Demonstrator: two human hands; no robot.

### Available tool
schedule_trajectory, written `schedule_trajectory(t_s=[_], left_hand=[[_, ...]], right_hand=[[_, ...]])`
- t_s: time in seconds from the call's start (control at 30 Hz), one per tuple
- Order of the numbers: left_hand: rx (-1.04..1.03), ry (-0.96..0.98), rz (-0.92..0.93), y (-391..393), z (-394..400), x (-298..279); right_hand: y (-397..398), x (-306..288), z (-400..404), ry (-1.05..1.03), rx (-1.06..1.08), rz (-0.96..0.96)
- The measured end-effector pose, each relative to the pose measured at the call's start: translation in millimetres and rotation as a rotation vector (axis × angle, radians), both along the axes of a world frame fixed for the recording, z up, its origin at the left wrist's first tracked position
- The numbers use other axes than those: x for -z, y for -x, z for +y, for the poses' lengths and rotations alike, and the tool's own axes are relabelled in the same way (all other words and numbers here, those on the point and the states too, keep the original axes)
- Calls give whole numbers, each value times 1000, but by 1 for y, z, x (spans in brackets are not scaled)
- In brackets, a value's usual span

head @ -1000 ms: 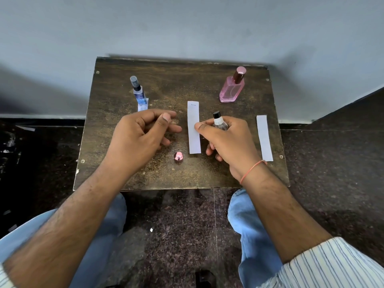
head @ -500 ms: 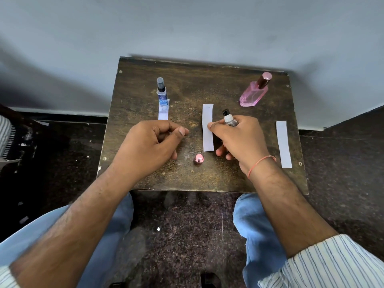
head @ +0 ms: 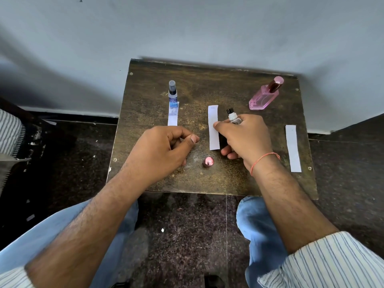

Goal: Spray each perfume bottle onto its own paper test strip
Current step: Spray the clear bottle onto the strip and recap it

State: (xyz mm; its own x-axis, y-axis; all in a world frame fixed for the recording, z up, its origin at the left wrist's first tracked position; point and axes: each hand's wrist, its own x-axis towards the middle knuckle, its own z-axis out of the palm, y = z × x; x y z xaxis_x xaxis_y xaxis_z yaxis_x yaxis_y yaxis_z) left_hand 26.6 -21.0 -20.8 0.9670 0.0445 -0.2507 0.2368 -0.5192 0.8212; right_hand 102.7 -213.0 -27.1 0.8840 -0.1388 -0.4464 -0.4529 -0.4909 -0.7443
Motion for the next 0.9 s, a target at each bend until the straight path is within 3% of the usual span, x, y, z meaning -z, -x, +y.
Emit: schedule_trajectory(t_s=[0.5,0.73,0.9], left_hand=[[39,59,-22,1,-1,6],[51,47,-36,1,-2,6],[260,15,-71,3,-2,0]], right_hand=[[2,-2,0,107,-52,-42],[1,1,-3,49,-35,-46],[3,0,-7,-11,-28,-80]])
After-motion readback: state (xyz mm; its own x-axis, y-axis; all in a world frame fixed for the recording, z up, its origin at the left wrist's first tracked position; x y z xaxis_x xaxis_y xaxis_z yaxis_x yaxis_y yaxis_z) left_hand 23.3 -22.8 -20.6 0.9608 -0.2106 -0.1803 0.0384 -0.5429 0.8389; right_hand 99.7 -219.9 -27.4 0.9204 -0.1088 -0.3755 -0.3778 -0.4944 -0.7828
